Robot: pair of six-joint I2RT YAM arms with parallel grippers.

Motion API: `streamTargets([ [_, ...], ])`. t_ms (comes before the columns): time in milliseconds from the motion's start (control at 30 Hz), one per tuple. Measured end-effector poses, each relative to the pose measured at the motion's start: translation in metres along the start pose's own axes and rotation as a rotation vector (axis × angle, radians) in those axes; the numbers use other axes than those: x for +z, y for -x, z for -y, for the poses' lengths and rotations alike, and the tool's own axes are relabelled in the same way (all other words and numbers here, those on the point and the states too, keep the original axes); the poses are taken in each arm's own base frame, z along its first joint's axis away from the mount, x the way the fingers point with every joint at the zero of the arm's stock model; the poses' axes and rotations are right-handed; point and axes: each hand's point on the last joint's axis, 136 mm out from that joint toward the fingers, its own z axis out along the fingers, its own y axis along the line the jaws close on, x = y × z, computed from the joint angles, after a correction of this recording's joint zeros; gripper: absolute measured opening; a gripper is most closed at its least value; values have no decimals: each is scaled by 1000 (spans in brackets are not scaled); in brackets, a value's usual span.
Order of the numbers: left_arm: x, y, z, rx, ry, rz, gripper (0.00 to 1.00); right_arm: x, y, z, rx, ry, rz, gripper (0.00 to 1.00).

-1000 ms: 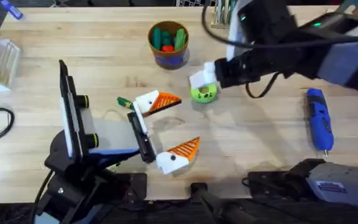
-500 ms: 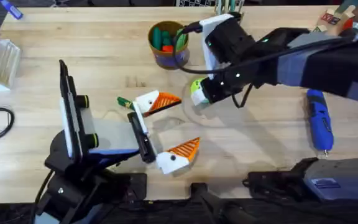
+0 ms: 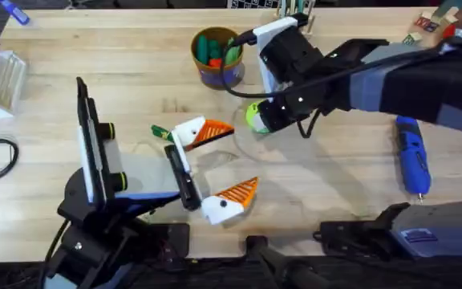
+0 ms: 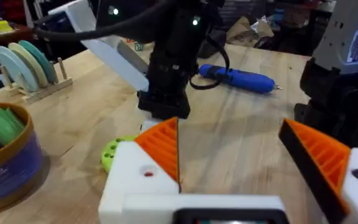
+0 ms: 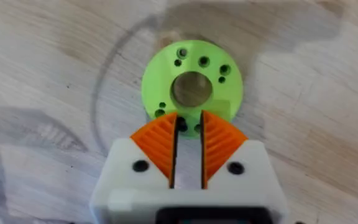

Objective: Pick up the gripper from the table and insert it into the empty holder that is missing its gripper. Then pick up a screw, insert it into the mounting hole, and use the screwdriver to tighten it. Finally, clean up the table by picking up the vegetable and placing it into the bucket.

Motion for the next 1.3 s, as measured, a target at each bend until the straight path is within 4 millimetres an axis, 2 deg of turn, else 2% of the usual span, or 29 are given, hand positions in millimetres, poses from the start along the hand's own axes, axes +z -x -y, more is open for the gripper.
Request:
streamTargets([
  [33,0,0,0,0,0,0,983,1,-1,0,-1,-1,-5,236],
  [167,0,0,0,0,0,0,984,2,-1,-2,-8,-3,-5,189],
  [333,0,0,0,0,0,0,984,1,1,-3,-17,-8,5,17],
  [500,0,0,0,0,0,0,984,1,-1,-3,-18,-11,-3,7],
  [667,0,0,0,0,0,0,985,-16,6,-4,-34,-16,-31,7],
  [900,0,0,0,0,0,0,985,-53,32,-7,-84,-12,-11,7],
  [1000,0,0,0,0,0,0,985,-77,40,-8,-120,-12,-15,6],
  [1167,0,0,0,0,0,0,984,-134,61,-18,-215,-1,26,6],
  [1300,0,0,0,0,0,0,984,-181,73,-46,-300,61,95,6],
])
